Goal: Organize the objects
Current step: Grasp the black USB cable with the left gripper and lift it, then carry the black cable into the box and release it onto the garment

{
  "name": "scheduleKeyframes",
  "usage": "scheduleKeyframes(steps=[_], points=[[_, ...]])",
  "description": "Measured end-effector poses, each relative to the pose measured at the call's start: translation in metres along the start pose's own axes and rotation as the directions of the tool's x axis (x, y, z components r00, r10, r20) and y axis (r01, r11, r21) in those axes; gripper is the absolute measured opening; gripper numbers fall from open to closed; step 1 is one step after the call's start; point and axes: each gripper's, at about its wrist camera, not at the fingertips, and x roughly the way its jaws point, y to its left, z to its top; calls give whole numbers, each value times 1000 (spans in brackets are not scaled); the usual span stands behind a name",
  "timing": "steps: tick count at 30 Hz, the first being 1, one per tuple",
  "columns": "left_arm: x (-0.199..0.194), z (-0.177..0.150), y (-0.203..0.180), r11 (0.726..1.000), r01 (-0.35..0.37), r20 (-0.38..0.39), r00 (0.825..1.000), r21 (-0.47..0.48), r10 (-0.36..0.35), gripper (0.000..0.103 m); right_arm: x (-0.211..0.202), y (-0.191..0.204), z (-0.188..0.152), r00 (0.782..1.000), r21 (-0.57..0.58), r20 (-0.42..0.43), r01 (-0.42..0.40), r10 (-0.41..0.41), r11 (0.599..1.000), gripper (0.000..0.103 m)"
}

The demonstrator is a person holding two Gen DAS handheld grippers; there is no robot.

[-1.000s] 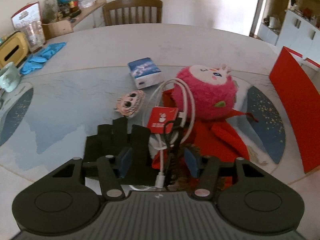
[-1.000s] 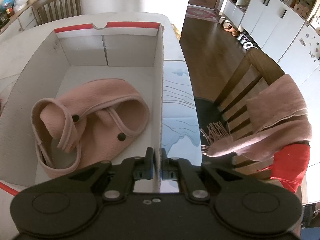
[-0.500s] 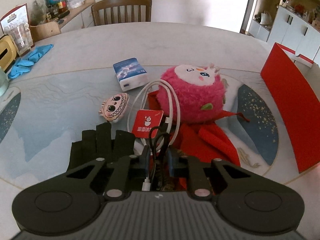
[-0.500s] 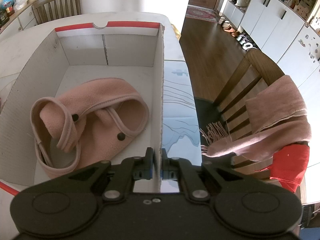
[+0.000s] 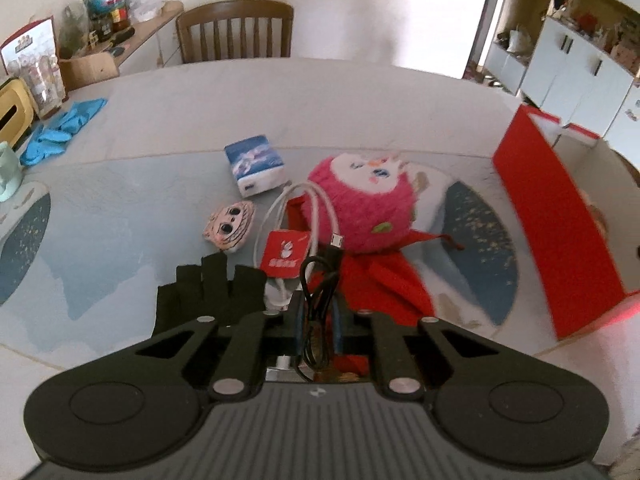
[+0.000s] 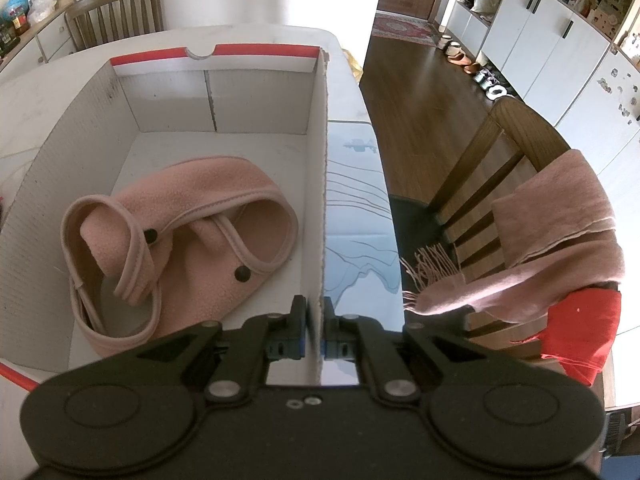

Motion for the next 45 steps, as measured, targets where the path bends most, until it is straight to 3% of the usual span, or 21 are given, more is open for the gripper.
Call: scheduleKeyframes(steps=[7,12,18,28,36,45], points=[[-29,18,-19,997,69,11,998,26,-69,12,0,1,0,1000,-3,3,-2,2,1000,4],[-50,39,-46,988,123,33,991,96,-127,12,1,0,0,1000,-8,6,-2,2,1000,4],[-64,67,-90,960,219,53,971,175,-232,12,0,0,-1,1000,-19,8,-6,6,1000,4],[-58,103,-186,866,320,16,936,383,-353,12,-1,2,-2,1000,-46,4,-13,13,999,4],[-61,132,-261,782,344,23,909,520,-415,12,-2,3,-2,1000,-60,2,-22,22,998,4],[1,131,-342,716,429,-135,892,551,-431,12,-1,0,-2,999,-70,2,-35,35,997,4]])
